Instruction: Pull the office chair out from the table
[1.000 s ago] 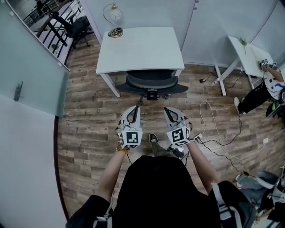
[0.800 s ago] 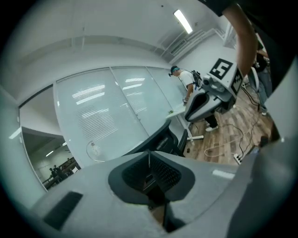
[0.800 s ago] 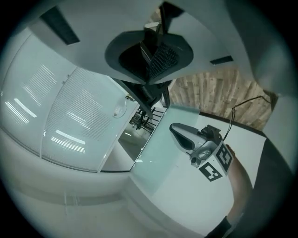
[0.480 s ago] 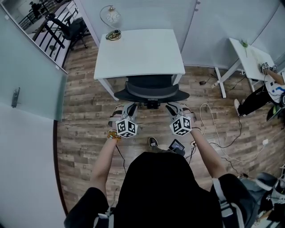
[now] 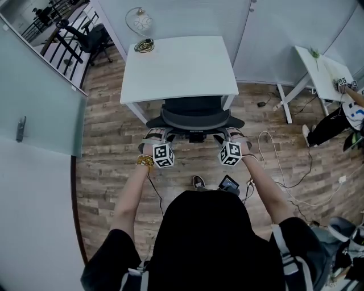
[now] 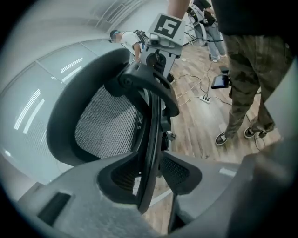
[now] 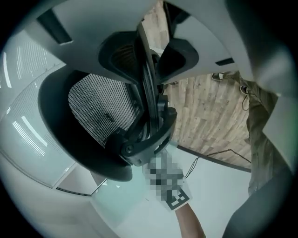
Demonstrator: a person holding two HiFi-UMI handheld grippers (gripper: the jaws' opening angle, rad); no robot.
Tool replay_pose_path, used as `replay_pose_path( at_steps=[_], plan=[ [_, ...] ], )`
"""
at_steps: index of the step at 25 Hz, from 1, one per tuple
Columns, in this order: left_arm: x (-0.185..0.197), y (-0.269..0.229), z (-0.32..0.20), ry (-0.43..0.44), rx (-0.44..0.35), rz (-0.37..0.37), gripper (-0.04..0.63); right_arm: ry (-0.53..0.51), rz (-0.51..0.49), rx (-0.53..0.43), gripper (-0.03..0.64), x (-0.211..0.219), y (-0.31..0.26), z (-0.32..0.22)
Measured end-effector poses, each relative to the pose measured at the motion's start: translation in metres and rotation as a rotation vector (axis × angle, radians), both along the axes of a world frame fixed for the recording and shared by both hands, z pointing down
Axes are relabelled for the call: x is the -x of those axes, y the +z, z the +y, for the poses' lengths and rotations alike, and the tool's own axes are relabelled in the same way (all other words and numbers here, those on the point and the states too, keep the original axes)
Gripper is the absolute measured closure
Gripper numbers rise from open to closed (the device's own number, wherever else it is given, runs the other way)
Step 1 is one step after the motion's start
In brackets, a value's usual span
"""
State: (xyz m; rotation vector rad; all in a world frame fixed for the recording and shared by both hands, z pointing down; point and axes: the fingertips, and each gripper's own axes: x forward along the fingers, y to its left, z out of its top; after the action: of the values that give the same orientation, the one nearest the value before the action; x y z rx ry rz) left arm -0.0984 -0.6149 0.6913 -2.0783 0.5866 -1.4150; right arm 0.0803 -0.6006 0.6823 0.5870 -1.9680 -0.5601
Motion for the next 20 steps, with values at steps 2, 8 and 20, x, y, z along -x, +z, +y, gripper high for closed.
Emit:
replay_pose_path(
  at_steps=[2,8,20],
  plan=[
    [0.007,0.014,-0.007,-0.04,0.067,-0.005,0.423,0.006,-0.003,0.013,0.522,-0.002,0.005,-0.004],
    [0.014,0.034,-0.024,-0.089,0.135,-0.029,0.436,0.006,-0.024,0.016,0.523,0.0,0.007,-0.007],
    [0.016,0.042,-0.017,-0.108,0.262,-0.054,0.456,0.122,-0.083,0.135,0.492,0.005,0.016,-0.01]
  ],
)
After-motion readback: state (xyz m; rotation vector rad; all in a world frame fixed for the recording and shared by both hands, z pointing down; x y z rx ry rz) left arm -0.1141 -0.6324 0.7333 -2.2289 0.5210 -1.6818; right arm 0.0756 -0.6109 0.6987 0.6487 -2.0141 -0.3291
